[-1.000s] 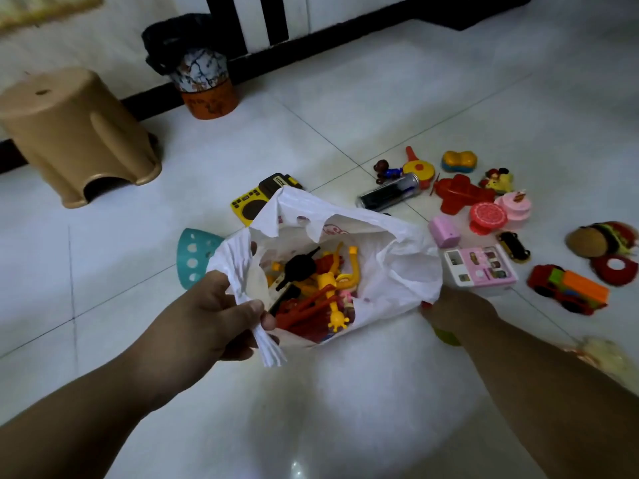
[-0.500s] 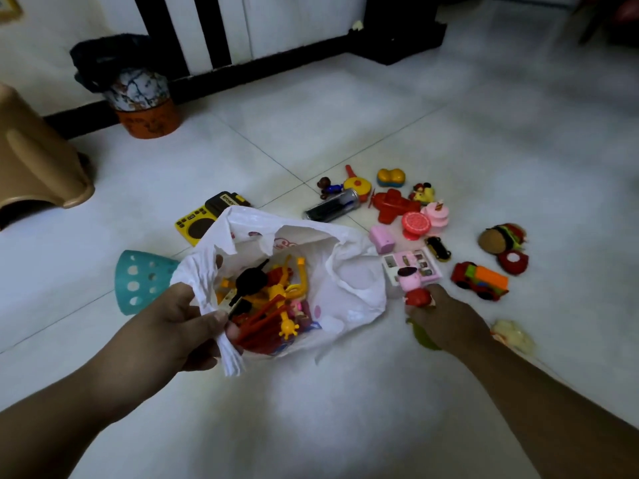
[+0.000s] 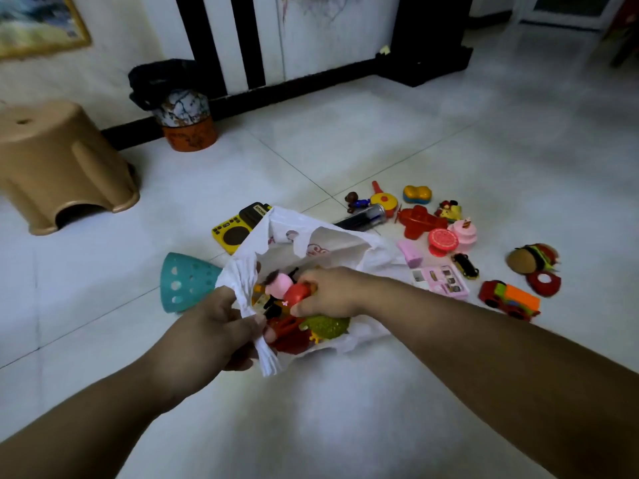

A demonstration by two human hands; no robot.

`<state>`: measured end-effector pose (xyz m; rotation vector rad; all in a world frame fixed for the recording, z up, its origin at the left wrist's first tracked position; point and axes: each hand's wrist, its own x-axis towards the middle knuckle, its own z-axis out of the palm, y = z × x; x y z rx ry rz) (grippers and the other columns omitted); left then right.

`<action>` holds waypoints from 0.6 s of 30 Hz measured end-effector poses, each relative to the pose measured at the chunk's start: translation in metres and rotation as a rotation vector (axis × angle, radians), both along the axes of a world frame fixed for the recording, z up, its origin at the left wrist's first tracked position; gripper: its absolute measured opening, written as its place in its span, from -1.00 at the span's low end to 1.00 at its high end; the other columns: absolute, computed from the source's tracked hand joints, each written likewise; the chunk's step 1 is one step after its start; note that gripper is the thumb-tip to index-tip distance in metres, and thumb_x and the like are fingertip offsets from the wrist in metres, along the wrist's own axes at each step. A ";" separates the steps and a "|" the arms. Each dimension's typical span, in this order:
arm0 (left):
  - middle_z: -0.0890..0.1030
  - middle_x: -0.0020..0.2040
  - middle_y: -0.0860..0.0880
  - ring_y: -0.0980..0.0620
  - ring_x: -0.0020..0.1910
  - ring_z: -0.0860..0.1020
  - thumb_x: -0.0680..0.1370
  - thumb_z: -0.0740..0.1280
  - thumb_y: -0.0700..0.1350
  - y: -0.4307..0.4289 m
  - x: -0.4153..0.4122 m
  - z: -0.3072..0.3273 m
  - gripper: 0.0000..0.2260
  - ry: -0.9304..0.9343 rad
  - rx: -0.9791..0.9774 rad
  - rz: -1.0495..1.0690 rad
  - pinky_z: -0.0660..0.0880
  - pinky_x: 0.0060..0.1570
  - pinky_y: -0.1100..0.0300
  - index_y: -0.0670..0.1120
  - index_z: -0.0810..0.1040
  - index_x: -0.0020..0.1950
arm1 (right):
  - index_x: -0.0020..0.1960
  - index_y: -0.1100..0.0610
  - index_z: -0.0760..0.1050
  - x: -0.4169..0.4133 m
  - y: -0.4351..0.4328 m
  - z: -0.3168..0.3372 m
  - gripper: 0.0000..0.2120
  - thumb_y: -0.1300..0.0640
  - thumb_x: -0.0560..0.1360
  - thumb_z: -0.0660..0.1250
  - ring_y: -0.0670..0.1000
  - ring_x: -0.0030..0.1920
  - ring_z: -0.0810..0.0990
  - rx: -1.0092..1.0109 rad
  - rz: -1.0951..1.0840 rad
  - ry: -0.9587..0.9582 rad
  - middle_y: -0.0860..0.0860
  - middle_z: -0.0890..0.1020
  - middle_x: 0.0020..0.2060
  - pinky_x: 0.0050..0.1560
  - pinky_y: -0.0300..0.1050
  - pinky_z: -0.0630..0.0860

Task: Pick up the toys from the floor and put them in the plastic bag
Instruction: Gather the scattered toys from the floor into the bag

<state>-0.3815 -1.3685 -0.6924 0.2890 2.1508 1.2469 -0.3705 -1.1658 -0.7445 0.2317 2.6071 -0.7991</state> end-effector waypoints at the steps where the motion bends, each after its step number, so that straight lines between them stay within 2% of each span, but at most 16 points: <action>1: 0.68 -0.12 -0.25 -0.03 -0.28 0.58 0.56 0.30 -0.18 0.000 0.002 0.000 -0.86 0.003 -0.005 -0.006 0.59 -0.24 0.14 -0.24 0.45 0.05 | 0.30 0.01 0.41 -0.012 -0.004 -0.016 -0.48 -0.20 0.43 0.35 0.07 0.14 0.47 0.018 -0.018 -0.029 0.07 0.49 0.23 0.04 -0.10 0.43; 4: 0.67 -0.14 -0.27 -0.05 -0.28 0.55 0.56 0.30 -0.19 0.002 0.005 0.000 -0.78 0.002 -0.012 0.007 0.58 -0.29 0.19 -0.32 0.39 0.08 | 0.38 0.07 0.34 -0.034 -0.010 -0.054 -0.41 -0.20 0.46 0.31 0.16 0.27 0.42 0.044 -0.127 -0.038 0.13 0.40 0.34 0.12 -0.07 0.40; 6: 0.67 -0.16 -0.25 -0.05 -0.28 0.54 0.56 0.30 -0.20 0.004 0.006 0.001 -0.77 -0.008 -0.008 0.014 0.58 -0.29 0.20 -0.34 0.38 0.08 | 0.42 0.03 0.27 -0.037 -0.009 -0.068 -0.37 -0.24 0.46 0.29 0.17 0.32 0.40 -0.069 -0.255 0.021 0.11 0.37 0.39 0.22 -0.01 0.42; 8: 0.67 -0.18 -0.23 -0.03 -0.29 0.54 0.56 0.30 -0.20 0.006 0.007 0.001 -0.77 -0.008 0.000 0.012 0.58 -0.29 0.20 -0.34 0.39 0.10 | 0.40 0.05 0.27 -0.033 -0.008 -0.071 -0.37 -0.23 0.45 0.31 0.14 0.27 0.46 -0.184 -0.362 0.147 0.07 0.46 0.33 0.15 -0.04 0.45; 11: 0.71 -0.26 -0.10 0.01 -0.32 0.57 0.56 0.30 -0.19 0.010 0.008 0.000 -0.76 -0.013 0.022 0.011 0.60 -0.20 0.11 -0.33 0.37 0.10 | 0.36 0.06 0.31 -0.016 -0.005 -0.063 -0.45 -0.12 0.47 0.36 0.10 0.20 0.50 -0.200 -0.382 0.348 0.05 0.53 0.23 0.01 -0.16 0.40; 13: 0.72 -0.25 -0.09 -0.01 -0.31 0.58 0.56 0.30 -0.19 0.013 0.008 -0.002 -0.76 -0.017 0.018 0.002 0.61 -0.12 0.02 -0.33 0.37 0.11 | 0.39 0.03 0.32 0.004 0.001 -0.057 -0.47 -0.06 0.48 0.36 0.07 0.23 0.49 -0.126 -0.317 0.455 0.04 0.51 0.26 0.10 -0.15 0.42; 15: 0.71 -0.19 -0.18 -0.07 -0.28 0.56 0.56 0.30 -0.20 0.015 0.008 -0.004 -0.72 -0.024 0.009 -0.012 0.59 -0.08 -0.06 -0.36 0.36 0.14 | 0.40 0.02 0.34 0.030 0.012 -0.057 -0.49 -0.05 0.49 0.32 0.05 0.23 0.49 -0.001 -0.231 0.536 0.04 0.49 0.28 0.15 -0.13 0.42; 18: 0.69 -0.16 -0.26 -0.11 -0.27 0.53 0.55 0.31 -0.22 0.020 0.007 -0.010 -0.70 -0.033 0.000 -0.031 0.57 -0.12 -0.09 -0.38 0.36 0.17 | 0.23 0.08 0.52 0.082 0.044 -0.071 -0.59 -0.04 0.44 0.25 0.07 0.00 0.61 0.251 -0.139 0.698 0.06 0.63 0.03 -0.08 -0.12 0.56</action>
